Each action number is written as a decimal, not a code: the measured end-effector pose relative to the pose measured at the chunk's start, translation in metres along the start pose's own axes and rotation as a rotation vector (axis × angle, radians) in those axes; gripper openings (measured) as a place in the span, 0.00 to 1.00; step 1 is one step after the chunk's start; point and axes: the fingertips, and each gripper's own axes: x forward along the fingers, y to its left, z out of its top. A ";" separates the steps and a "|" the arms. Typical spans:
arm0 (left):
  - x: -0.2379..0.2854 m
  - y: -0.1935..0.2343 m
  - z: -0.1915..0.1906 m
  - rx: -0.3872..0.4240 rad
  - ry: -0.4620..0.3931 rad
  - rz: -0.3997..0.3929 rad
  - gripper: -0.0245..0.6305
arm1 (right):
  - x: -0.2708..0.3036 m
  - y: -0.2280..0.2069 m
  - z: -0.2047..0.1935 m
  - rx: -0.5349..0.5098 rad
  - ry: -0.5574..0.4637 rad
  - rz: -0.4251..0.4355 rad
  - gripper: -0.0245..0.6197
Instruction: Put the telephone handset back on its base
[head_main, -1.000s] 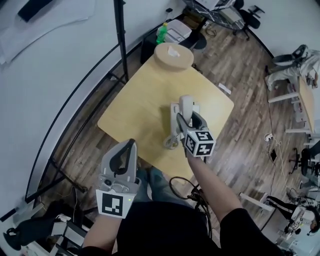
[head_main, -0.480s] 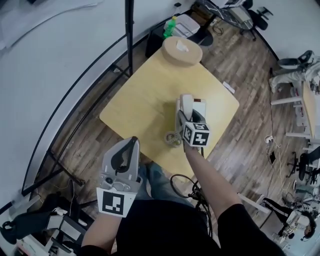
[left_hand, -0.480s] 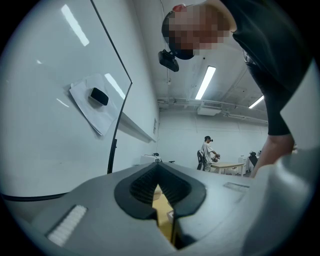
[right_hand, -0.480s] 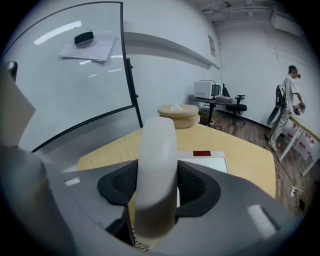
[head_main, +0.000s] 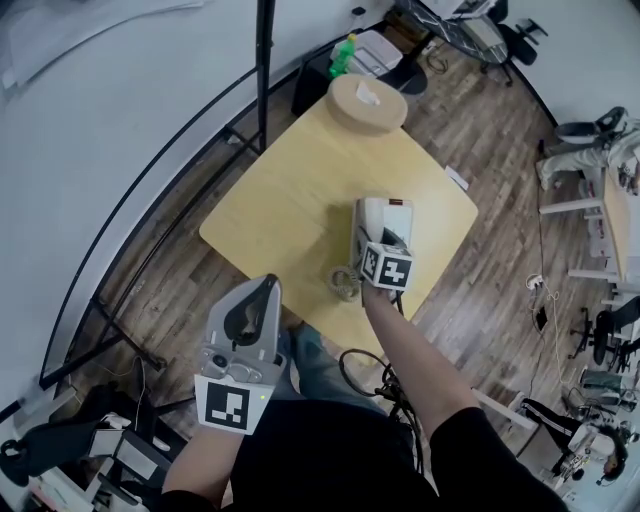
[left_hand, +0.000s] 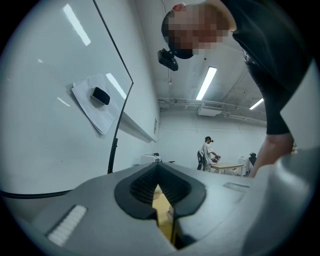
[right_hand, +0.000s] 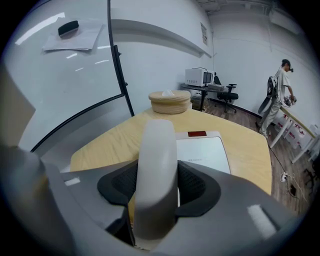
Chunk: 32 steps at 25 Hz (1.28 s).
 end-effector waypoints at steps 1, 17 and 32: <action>0.000 0.000 0.000 0.000 0.000 -0.001 0.04 | 0.001 0.000 -0.003 0.002 0.008 -0.006 0.39; -0.003 -0.002 0.000 -0.007 -0.004 -0.009 0.04 | 0.010 0.003 -0.015 -0.043 0.070 -0.056 0.40; 0.000 -0.009 0.001 -0.008 -0.005 -0.021 0.04 | -0.005 0.007 -0.008 -0.044 0.023 -0.045 0.37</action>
